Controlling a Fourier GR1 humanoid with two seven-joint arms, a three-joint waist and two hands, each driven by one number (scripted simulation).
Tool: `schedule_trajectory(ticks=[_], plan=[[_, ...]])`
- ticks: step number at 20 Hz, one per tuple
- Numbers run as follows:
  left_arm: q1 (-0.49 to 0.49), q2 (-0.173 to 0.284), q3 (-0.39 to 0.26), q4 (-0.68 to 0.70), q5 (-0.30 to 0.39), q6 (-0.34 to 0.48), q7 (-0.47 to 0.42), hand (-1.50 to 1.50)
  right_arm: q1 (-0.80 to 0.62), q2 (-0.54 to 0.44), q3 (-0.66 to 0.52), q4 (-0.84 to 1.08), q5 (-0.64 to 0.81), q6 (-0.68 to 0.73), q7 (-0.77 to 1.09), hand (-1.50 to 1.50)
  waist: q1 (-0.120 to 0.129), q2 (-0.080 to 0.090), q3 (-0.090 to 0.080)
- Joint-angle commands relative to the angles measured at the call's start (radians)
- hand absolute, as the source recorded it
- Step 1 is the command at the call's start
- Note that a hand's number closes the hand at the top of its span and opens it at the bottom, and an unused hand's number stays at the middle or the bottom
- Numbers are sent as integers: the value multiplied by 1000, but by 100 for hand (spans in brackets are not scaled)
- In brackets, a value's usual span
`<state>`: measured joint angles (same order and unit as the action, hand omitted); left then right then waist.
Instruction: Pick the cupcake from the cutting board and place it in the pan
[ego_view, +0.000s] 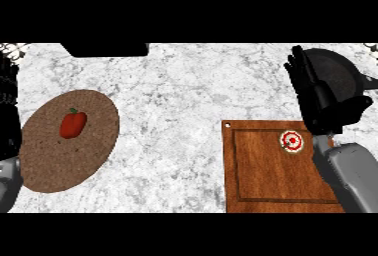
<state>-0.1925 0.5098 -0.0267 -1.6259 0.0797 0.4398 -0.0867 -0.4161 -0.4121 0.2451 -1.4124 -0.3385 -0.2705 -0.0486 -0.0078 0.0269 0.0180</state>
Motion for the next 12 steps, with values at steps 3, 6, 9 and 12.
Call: schedule_trajectory(ticks=[3,6,9,12], plan=[[-18,-45,-63,29,48,-67,58,0,-49,-86,186,24,-29,414,17,150,42,-5,-18],[-29,-81,-110,37,82,-107,84,0,-81,-122,358,-16,-4,661,18,150,89,21,-21],[21,-113,-124,91,138,-153,111,0,-106,-307,266,-19,106,752,-254,-150,15,-6,-14],[-6,-112,-107,115,145,-154,121,0,-136,-446,135,38,148,795,-463,-150,-1,-11,-13]])
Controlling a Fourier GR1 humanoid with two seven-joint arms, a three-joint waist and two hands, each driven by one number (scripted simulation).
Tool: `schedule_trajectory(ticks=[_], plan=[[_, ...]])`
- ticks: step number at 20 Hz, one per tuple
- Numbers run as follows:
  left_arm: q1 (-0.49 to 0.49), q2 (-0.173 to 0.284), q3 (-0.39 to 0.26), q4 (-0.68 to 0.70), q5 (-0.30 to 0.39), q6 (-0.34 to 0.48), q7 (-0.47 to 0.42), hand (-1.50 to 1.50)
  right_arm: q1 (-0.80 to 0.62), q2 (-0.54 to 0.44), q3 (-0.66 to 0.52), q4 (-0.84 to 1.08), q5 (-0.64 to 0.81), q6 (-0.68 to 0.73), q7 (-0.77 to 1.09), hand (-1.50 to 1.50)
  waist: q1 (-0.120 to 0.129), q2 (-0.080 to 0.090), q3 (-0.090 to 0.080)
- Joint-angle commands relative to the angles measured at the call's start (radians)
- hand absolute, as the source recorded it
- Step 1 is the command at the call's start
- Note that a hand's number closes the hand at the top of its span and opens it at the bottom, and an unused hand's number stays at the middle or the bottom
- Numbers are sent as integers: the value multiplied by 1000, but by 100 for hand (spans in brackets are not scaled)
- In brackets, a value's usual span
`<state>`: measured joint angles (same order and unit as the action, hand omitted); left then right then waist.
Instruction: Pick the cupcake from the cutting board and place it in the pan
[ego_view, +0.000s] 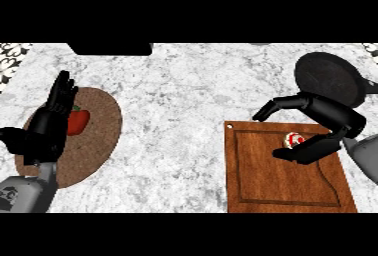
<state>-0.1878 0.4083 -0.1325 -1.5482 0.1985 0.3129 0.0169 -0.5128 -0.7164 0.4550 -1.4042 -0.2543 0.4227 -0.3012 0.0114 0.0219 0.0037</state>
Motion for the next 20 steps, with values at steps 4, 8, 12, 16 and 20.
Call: schedule_trajectory(ticks=[4,8,12,16,20], plan=[[-39,-21,-7,52,29,-39,31,0,-115,-277,-153,130,139,203,-426,-150,1,-6,0],[-33,-1,20,68,48,-76,20,0,-188,-391,-112,155,259,281,-497,-150,19,-12,-3],[-27,-43,-15,98,25,-70,-8,0,-301,-473,-49,110,358,307,-477,-150,31,-11,-5],[-106,-24,24,120,42,-85,56,0,-407,-422,-20,133,378,348,-428,-150,21,-13,-5],[-93,-54,13,132,15,-74,17,0,-462,-292,27,125,446,255,-379,-150,25,-12,-5]])
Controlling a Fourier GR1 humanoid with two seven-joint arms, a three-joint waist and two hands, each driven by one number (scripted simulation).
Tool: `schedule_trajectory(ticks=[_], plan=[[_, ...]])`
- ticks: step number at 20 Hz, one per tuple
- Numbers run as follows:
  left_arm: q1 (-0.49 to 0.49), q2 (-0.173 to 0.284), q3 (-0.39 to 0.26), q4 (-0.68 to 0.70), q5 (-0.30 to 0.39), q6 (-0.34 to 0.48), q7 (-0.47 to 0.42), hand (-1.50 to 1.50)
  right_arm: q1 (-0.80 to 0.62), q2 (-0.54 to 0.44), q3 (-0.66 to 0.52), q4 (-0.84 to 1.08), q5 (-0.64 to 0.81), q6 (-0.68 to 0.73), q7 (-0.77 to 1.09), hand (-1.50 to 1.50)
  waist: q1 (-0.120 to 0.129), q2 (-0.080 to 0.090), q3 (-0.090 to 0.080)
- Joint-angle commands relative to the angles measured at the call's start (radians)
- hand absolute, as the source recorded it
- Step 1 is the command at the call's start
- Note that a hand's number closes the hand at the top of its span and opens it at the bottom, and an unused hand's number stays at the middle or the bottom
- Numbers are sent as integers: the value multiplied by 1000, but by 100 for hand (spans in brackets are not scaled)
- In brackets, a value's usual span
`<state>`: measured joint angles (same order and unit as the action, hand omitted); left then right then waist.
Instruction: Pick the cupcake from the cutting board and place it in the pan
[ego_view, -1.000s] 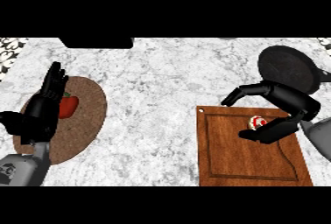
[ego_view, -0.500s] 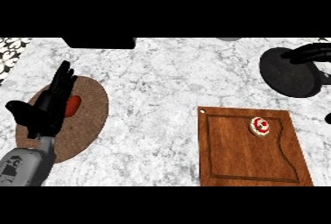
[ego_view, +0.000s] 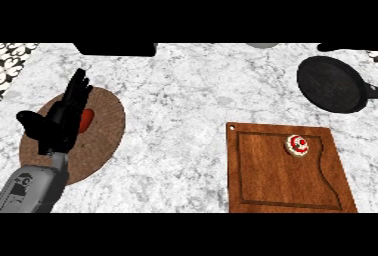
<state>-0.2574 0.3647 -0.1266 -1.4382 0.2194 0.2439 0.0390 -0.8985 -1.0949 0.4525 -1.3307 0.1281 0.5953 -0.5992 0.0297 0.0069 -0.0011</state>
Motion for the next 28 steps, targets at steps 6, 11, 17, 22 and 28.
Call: schedule_trajectory(ticks=[6,11,17,22,28], plan=[[2,26,50,43,7,-52,-18,0,-51,119,59,-70,-7,153,34,-150,-17,-6,0],[-6,8,56,40,-3,-31,-5,0,-42,95,92,-147,-68,242,44,-150,-24,-7,-1],[-7,-9,69,23,-17,-28,17,0,87,50,83,-281,21,180,113,-150,-37,-9,1],[3,-29,66,-4,-46,-32,24,0,150,121,54,-260,115,159,168,-150,-29,-7,1],[32,-45,61,-31,-70,-50,11,0,128,227,76,-147,287,130,188,-150,-13,-4,1]])
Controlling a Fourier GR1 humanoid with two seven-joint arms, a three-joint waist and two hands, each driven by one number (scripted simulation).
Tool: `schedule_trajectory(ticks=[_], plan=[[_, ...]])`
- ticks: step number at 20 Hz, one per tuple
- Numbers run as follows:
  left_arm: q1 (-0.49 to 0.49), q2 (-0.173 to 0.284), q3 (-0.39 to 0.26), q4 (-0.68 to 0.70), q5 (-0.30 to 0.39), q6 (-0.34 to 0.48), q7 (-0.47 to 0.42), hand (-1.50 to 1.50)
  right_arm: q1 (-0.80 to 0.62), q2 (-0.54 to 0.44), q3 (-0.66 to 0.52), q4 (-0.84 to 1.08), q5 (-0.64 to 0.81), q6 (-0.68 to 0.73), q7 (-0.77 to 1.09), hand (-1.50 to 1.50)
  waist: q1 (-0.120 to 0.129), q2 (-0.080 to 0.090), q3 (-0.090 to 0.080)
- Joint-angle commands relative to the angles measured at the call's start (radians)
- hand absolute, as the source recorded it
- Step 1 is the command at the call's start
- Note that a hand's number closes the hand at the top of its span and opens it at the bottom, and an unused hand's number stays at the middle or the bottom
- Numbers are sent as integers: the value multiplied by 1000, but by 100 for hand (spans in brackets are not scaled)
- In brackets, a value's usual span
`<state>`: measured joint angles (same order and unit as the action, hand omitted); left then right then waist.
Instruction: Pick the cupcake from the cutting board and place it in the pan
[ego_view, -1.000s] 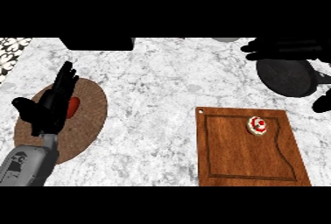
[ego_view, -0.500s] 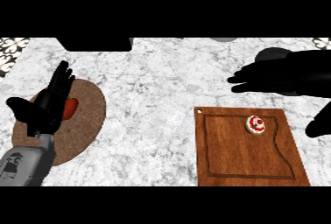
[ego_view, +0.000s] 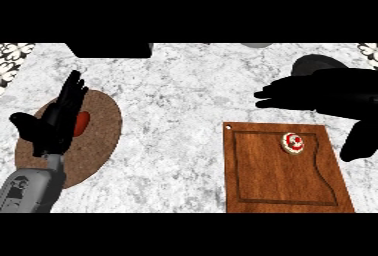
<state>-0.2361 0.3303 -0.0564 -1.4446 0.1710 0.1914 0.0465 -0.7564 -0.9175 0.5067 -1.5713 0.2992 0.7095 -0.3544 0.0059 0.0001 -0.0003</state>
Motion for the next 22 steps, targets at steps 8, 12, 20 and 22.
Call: schedule_trajectory(ticks=[8,12,20,22], plan=[[-31,-18,30,34,-22,-28,-7,0,19,30,51,154,219,31,-193,-150,2,3,0],[-39,-42,39,141,-33,-49,-87,0,22,57,103,143,267,7,-204,-150,-2,5,0],[-11,-70,25,19,-84,9,-15,0,50,78,138,120,415,-45,-189,-150,2,1,0],[22,-20,57,-16,-52,-46,11,0,91,59,147,74,466,-91,-180,-150,-1,-1,0]])
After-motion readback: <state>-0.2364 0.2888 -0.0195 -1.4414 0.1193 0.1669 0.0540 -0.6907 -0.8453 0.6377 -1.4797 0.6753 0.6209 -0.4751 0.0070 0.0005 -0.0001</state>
